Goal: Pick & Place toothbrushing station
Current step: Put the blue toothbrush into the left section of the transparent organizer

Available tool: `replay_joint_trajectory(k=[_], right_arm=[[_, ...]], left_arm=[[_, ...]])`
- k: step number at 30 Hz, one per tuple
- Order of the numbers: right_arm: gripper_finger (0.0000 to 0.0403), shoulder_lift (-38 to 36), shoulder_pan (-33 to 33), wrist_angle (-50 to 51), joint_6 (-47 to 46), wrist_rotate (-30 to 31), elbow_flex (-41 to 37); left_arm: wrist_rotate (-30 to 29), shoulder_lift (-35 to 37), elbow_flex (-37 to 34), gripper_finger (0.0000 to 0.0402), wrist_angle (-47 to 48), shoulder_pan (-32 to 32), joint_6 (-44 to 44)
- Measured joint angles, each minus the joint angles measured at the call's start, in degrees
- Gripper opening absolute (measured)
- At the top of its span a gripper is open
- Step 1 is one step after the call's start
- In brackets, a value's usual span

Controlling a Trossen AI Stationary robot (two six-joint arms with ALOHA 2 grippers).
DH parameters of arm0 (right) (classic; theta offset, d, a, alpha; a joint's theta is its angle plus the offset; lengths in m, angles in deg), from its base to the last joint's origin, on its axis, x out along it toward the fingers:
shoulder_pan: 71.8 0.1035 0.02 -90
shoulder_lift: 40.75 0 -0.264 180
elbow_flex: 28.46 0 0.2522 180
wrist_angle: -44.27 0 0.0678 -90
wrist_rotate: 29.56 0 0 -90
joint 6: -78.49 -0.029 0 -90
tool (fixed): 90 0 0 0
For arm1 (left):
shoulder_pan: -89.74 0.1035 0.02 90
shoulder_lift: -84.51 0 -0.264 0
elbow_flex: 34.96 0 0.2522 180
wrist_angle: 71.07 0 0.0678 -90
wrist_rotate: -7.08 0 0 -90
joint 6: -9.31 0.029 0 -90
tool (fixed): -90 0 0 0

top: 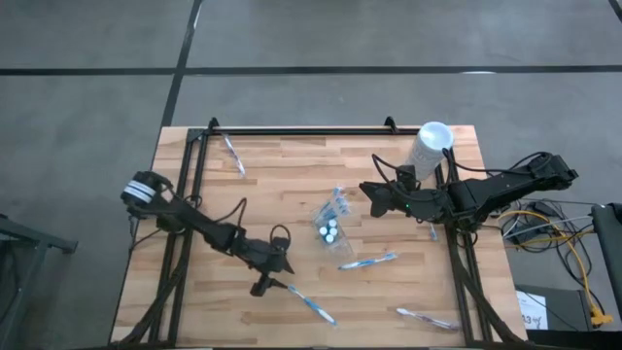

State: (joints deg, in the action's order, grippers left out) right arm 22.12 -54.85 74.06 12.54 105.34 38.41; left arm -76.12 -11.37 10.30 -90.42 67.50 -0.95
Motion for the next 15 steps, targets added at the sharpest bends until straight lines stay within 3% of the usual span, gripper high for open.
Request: replay_joint_trajectory(k=[15], right_arm=[[0.0098, 0.00, 0.00, 0.02, 0.09, 0.00, 0.00]], left_arm=[[0.19, -4.87, 1.27, 0.0218, -0.87, -1.50, -3.43]])
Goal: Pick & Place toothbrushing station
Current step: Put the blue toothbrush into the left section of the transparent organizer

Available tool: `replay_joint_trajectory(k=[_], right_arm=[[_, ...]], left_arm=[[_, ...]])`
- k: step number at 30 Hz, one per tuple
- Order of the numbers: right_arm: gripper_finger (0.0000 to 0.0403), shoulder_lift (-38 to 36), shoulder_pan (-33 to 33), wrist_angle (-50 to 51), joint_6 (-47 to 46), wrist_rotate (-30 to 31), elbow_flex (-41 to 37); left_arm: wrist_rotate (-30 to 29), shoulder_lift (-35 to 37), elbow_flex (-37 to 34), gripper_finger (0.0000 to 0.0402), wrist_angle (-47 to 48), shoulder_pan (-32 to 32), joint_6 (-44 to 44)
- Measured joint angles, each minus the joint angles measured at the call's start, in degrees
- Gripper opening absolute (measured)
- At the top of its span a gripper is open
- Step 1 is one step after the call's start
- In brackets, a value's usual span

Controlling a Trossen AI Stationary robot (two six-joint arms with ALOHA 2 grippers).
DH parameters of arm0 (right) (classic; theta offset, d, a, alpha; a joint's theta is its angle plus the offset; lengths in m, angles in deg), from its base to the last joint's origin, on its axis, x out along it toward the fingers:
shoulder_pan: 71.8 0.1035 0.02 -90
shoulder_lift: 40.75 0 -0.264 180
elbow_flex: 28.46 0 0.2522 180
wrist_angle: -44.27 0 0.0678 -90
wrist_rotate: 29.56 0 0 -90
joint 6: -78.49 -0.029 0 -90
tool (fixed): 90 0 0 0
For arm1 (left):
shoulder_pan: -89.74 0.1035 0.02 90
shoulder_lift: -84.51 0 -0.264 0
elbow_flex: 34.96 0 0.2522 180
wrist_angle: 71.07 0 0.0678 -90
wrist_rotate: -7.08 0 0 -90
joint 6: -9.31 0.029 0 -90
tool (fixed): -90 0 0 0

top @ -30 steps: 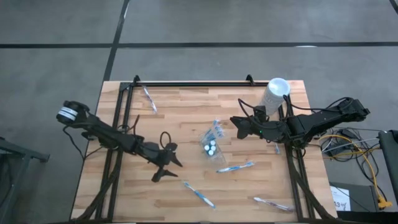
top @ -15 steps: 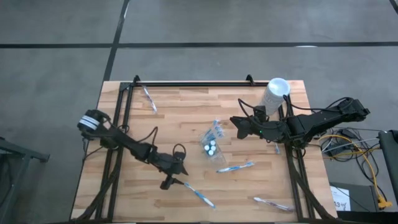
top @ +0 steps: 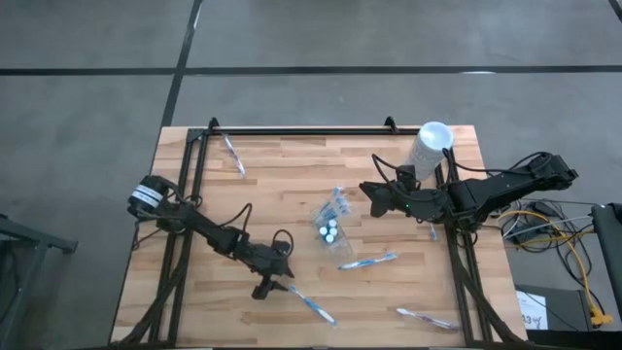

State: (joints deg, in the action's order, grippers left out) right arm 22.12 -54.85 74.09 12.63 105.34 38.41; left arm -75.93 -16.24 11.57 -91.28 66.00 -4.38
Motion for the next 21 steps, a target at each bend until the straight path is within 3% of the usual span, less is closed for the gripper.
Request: replay_joint_trajectory(k=[11, 21], right_arm=[[0.0098, 0.00, 0.00, -0.02, -0.10, 0.00, 0.00], [0.0098, 0.00, 0.01, -0.04, 0.00, 0.00, 0.00]], left_arm=[[-1.85, -0.11, -0.07, 0.0115, 0.61, 0.00, -2.43], [-4.21, 0.57, -0.20, 0.0066, 1.35, -0.09, -1.44]])
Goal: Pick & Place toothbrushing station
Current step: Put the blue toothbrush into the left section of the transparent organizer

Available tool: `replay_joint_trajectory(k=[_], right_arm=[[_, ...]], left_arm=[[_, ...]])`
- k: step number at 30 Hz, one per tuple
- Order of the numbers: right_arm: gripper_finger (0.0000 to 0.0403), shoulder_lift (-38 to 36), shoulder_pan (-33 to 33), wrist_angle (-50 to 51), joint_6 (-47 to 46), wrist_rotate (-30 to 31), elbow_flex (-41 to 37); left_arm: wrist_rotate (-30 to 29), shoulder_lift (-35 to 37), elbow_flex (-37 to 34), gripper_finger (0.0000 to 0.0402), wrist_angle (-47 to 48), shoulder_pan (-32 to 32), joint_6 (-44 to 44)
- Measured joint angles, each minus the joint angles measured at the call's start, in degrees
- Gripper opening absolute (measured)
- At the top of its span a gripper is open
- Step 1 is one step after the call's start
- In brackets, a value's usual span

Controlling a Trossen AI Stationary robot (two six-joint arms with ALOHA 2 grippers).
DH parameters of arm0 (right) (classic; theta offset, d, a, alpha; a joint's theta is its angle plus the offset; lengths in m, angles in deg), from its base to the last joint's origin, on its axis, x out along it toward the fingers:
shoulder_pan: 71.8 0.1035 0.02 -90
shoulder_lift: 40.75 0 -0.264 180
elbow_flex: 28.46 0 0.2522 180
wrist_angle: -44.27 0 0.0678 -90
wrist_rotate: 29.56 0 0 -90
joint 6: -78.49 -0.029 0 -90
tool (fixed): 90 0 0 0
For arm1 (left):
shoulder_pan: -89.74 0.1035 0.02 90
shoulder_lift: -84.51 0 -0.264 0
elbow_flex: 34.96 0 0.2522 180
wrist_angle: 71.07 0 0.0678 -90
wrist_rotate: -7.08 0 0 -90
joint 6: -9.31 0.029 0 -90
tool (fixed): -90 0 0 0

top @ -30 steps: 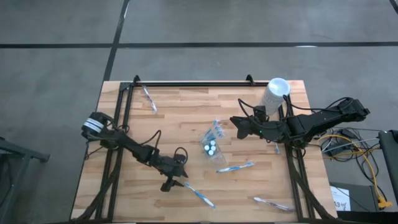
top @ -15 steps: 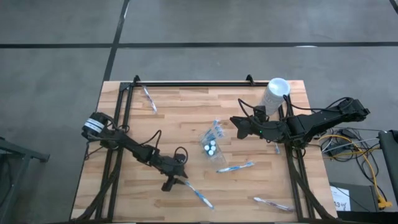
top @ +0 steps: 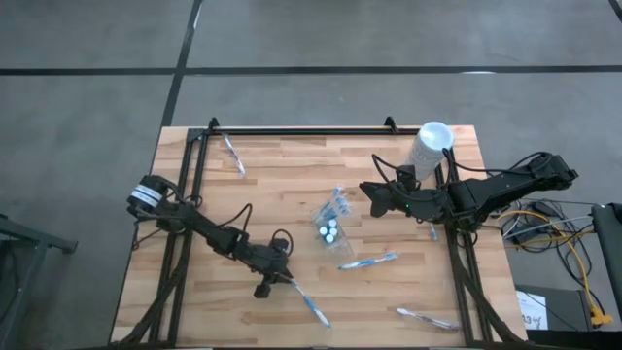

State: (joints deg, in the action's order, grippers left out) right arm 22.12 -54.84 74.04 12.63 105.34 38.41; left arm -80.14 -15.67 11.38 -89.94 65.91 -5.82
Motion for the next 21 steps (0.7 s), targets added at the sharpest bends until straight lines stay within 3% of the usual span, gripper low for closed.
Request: replay_joint_trajectory(k=[8, 21], right_arm=[[0.0098, 0.00, -0.01, 0.00, 0.00, 0.00, 0.00], [0.0098, 0.00, -0.01, 0.01, -0.04, 0.00, 0.00]], left_arm=[[-2.61, 3.30, -0.13, 0.0051, 4.43, 0.00, 1.11], [-11.94, 22.44, -0.08, 0.0041, 27.75, 0.16, -0.63]])
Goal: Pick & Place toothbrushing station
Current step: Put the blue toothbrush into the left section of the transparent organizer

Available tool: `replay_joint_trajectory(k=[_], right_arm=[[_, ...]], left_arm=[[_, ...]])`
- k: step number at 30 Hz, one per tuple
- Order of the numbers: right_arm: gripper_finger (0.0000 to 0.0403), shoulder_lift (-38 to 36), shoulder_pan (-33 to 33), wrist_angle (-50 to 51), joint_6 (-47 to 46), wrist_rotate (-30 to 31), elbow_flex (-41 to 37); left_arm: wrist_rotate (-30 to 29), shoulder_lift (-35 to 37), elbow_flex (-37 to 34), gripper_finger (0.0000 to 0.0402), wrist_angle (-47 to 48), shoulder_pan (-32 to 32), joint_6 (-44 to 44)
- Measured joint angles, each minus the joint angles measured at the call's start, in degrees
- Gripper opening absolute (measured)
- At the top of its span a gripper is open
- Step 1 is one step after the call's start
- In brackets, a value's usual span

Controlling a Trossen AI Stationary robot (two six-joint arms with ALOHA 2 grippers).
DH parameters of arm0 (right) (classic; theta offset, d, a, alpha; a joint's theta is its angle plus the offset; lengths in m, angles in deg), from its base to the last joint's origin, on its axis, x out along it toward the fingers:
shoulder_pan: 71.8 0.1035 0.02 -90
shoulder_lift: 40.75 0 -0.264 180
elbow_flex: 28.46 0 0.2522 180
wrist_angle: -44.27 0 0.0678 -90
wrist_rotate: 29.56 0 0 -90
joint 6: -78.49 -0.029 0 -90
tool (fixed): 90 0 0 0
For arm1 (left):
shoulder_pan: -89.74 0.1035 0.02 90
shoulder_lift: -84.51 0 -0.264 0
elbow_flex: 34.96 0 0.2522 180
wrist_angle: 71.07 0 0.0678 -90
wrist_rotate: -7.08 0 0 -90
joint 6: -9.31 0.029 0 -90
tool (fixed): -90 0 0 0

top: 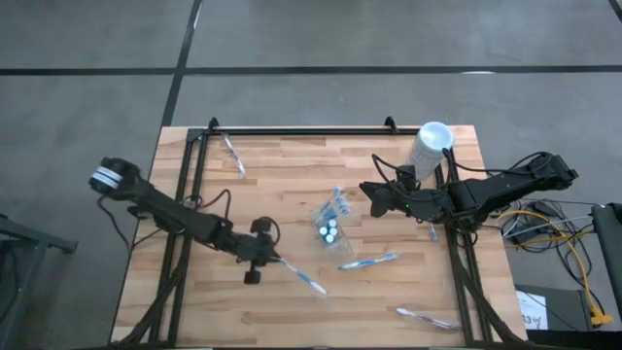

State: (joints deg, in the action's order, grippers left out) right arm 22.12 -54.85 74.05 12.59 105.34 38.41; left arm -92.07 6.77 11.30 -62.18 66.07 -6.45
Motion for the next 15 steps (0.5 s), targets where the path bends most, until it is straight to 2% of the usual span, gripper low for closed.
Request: replay_joint_trajectory(k=[3, 7, 15], right_arm=[[0.0098, 0.00, 0.01, 0.00, 0.04, 0.00, 0.00], [0.0098, 0.00, 0.00, 0.00, 0.04, 0.00, 0.00], [0.0098, 0.00, 0.00, -0.01, 0.06, 0.00, 0.00]], left_arm=[[-0.21, 4.03, 0.92, 0.0041, 8.30, 0.30, -2.28], [-1.18, 7.38, 5.61, 0.0041, 21.26, 0.36, -1.64], [-6.07, 6.76, 18.29, 0.0041, 45.52, 0.43, -0.60]])
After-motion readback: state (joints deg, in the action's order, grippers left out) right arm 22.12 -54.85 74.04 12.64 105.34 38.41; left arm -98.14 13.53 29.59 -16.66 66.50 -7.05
